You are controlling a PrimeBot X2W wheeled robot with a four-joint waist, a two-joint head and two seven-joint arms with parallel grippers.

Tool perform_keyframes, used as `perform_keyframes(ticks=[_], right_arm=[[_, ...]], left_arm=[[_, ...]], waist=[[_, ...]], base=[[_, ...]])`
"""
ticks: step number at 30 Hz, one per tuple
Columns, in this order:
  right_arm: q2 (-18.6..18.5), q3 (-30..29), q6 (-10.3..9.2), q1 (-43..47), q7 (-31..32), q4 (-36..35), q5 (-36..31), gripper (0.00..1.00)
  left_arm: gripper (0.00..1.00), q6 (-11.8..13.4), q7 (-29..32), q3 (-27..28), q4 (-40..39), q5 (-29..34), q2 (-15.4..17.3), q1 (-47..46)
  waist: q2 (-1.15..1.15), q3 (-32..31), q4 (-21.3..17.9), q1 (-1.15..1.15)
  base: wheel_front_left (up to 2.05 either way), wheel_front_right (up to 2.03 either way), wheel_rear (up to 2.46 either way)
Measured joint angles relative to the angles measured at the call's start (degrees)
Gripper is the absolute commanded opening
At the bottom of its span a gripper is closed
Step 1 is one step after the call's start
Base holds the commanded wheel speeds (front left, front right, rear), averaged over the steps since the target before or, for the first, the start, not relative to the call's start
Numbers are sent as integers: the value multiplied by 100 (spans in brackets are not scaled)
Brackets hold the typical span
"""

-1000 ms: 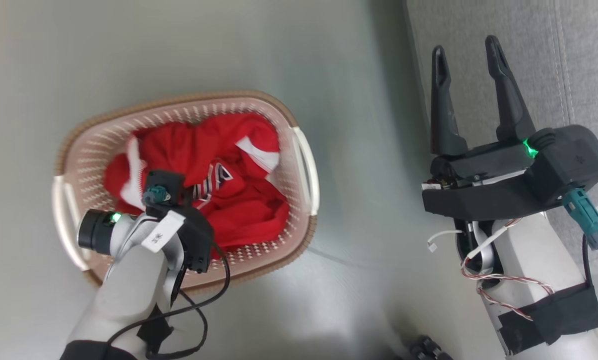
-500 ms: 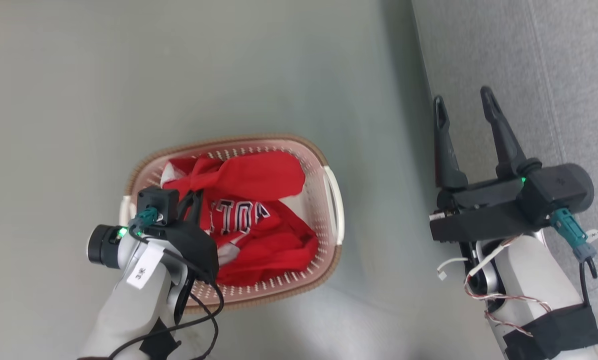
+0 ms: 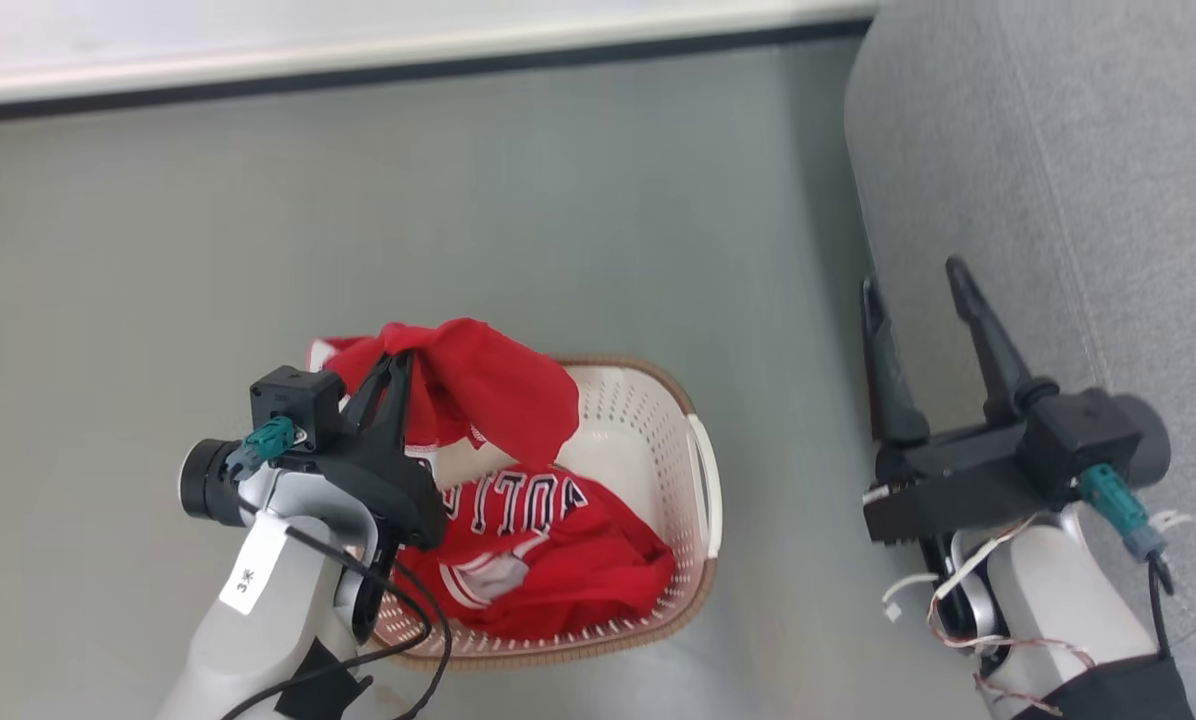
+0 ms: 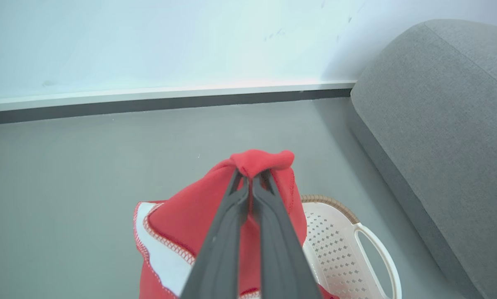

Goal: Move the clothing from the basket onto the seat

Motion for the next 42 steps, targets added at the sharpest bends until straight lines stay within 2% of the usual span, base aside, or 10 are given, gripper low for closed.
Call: perform_keyframes(ticks=[11, 21, 34, 42], right_arm=[[5, 104, 102, 449, 0, 265, 144, 100], [25, 222, 172, 916, 1, 342, 199, 100], [123, 453, 302, 1230, 1, 443, 244, 100], [133, 550, 304, 1411, 1, 392, 249, 100]], left_arm=[[0, 7, -1, 224, -1384, -11, 38, 516], [0, 13, -2, 191, -2506, 63, 47, 1071], [0, 64, -2, 2, -3366, 146, 56, 1720], [0, 157, 7, -60, -3874, 168, 74, 2065]], waist=[[0, -759, 154, 0], [0, -1382, 186, 1], [0, -1934, 184, 1], [0, -2118, 188, 0]], base=[[0, 0, 0], [0, 0, 0], [0, 0, 0], [0, 0, 0]])
